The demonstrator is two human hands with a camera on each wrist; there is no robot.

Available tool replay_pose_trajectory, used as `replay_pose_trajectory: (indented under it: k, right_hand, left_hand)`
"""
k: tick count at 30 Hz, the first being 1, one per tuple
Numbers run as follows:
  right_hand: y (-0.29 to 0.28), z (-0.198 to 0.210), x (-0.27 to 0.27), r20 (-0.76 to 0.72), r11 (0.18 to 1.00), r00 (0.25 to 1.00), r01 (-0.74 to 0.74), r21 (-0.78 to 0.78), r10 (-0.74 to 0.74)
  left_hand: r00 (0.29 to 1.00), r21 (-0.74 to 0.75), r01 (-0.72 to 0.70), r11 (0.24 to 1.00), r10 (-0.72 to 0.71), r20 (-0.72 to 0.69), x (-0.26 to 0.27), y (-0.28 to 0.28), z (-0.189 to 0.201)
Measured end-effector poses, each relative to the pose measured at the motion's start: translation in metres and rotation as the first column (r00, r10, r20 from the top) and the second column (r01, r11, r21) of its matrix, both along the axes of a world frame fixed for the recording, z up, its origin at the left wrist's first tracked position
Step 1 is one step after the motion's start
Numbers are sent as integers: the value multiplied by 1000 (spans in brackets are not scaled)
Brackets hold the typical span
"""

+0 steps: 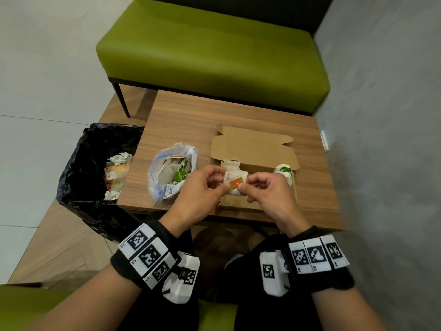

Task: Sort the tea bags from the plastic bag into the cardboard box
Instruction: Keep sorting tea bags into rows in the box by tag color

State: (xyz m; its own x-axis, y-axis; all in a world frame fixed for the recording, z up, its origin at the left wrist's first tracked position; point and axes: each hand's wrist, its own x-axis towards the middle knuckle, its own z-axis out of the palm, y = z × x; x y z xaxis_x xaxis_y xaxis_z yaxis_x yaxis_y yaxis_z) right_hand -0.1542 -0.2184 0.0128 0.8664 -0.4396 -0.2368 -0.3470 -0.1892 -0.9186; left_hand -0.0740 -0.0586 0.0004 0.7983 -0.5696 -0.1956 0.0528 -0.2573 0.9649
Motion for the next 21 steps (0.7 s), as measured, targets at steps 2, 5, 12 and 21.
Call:
replay_pose_trajectory:
  k: [2,5,12,21]
  right_hand:
    - [-13,-10,5,-8,995,997,72,-70,-73]
    - [-28,-25,16,-86,984,991,94,-150,-107]
    - [-28,-55,39,-316,957,947,-145,-253,60]
    - [-16,-68,56,-336,914,938,-60,-401,-86]
  left_hand:
    - [1000,115,19,993,-21,18,0,-1,-6]
    - [983,361,114,926,-157,92,-3,1,-12]
    - [916,594,238,769,-380,125,-9,-1,-13]
    - [901,644,240,727,-414,131,-9,-2,-12]
